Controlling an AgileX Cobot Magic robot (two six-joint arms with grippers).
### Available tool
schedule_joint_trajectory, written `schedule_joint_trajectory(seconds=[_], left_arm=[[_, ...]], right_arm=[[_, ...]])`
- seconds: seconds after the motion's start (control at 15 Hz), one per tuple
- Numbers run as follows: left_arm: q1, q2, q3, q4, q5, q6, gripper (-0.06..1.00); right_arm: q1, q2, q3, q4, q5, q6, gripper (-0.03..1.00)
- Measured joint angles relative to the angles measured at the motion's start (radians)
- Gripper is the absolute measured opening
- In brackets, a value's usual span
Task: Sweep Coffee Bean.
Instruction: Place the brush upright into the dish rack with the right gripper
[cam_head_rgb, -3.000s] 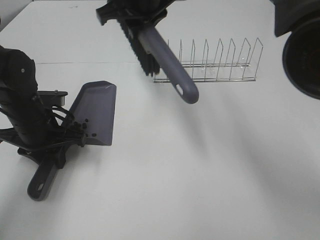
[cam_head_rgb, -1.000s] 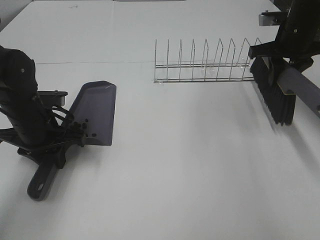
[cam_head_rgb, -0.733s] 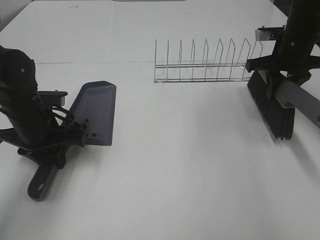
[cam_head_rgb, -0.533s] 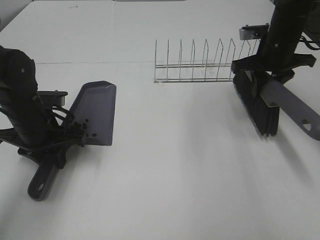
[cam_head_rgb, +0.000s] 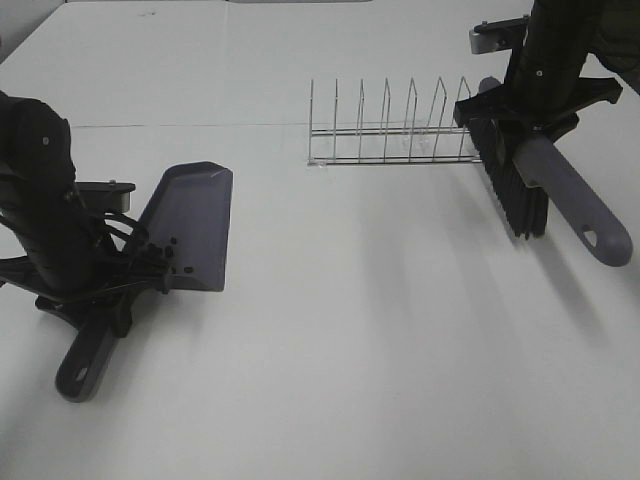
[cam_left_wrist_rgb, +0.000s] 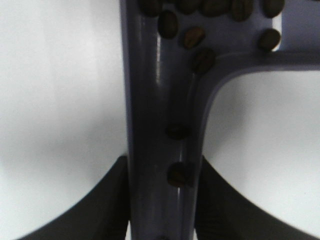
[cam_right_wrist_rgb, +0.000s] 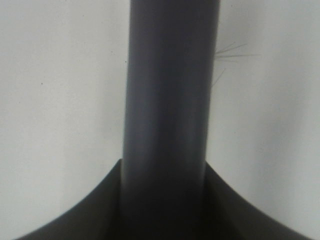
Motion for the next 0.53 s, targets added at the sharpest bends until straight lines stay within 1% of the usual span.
schedule_joint_trajectory(seconds=[0.4, 0.53], left_arm=[[0.000, 0.000, 0.000, 0.000, 0.000, 0.000, 0.32], [0.000, 0.000, 0.000, 0.000, 0.000, 0.000, 0.32]], right_arm=[[0.000, 0.083, -0.074, 0.000, 0.009, -0.001, 0.27], [0.000, 0.108, -0.131, -0.005, 0.010, -0.001, 0.27]])
